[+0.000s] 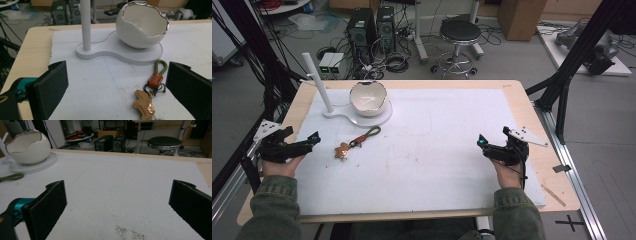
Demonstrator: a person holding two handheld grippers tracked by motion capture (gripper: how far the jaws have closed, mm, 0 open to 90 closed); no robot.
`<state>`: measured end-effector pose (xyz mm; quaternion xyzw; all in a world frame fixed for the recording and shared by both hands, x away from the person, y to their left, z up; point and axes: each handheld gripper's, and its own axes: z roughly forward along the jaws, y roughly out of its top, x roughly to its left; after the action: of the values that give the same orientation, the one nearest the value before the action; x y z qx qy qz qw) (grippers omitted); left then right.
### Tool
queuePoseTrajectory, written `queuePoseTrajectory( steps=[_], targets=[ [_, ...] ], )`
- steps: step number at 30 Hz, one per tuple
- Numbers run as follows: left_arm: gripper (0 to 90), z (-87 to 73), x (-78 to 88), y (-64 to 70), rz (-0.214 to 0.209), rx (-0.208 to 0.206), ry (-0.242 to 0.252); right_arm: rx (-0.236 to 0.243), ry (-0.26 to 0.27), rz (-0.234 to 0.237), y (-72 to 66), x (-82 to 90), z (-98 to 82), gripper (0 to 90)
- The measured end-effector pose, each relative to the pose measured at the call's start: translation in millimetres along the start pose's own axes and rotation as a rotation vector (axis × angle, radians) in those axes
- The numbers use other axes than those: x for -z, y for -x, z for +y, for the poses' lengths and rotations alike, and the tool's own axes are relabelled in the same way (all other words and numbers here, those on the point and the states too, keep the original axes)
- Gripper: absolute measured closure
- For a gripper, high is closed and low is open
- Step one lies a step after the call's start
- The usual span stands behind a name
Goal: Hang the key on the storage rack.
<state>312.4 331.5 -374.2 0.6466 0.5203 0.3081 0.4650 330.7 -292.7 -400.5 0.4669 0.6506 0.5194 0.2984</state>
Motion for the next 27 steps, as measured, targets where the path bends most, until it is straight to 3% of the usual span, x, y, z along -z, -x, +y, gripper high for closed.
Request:
queuePoseTrajectory(
  steps=[4, 9, 17, 27],
  targets=[
    [5.0, 9.3, -5.0, 4.0, -0.019, -0.056, -0.034, 0.005, -0.001, -0.002, 0.4, -0.6, -0.1, 0.5],
    [5.0, 18.3, -11.3, 9.1, -0.039, -0.087, -0.06, 0.006, -0.001, -0.004, 0.7, -0.7, -0.2, 0.5],
    [5.0, 25.1, -22.1, 16.5, -0.079, -0.107, -0.101, 0.004, 0.0, 0.003, 0.8, -0.4, -0.1, 0.5],
    [5.0, 32.8, -43.7, 35.7, -0.134, -0.163, -0.156, 0.003, 0.002, 0.005, 0.8, -0.3, 0.0, 0.5]
  ],
)
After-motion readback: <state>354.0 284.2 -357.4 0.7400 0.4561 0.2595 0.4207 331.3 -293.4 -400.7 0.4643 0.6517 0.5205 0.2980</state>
